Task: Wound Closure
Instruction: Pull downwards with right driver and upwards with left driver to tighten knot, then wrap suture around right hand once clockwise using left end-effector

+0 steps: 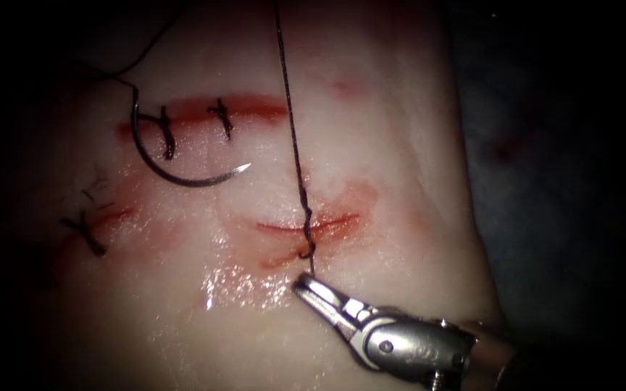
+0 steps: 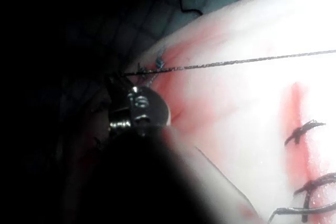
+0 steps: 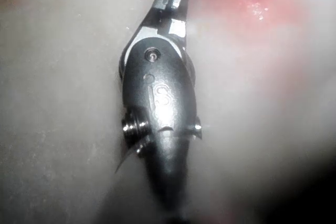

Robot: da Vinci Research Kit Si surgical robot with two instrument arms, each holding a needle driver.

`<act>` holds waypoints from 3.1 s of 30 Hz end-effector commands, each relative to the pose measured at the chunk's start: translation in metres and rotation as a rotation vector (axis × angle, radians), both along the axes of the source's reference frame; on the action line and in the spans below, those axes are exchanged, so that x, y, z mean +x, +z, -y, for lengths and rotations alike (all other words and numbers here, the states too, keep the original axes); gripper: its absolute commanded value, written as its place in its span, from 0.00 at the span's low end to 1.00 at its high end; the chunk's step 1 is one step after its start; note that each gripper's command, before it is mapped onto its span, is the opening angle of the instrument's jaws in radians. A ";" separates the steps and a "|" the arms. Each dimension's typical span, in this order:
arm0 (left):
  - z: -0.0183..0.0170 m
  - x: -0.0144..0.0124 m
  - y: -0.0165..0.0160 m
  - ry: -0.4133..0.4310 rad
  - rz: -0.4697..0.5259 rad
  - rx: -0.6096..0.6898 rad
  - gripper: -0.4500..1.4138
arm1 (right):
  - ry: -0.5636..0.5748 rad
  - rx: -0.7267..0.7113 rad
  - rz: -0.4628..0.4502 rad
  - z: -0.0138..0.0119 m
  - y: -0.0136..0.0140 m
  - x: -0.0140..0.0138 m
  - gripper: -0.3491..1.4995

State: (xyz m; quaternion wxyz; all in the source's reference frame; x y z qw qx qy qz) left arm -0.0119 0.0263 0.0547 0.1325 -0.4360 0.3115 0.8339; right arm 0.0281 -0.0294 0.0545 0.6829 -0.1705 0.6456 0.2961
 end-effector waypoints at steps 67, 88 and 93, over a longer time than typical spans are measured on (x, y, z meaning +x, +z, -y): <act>0.0277 -0.0005 -0.0072 0.211 0.049 0.192 0.00 | -0.076 0.133 -0.103 -0.0149 -0.0044 -0.0005 0.00; 0.0283 -0.0052 0.0019 0.294 0.037 0.267 0.00 | -0.300 0.307 -0.661 -0.0182 -0.0022 -0.0008 0.00; 0.0274 -0.0049 0.0020 0.303 0.046 0.275 0.00 | -0.487 0.366 -0.628 -0.0177 -0.0024 -0.0009 0.00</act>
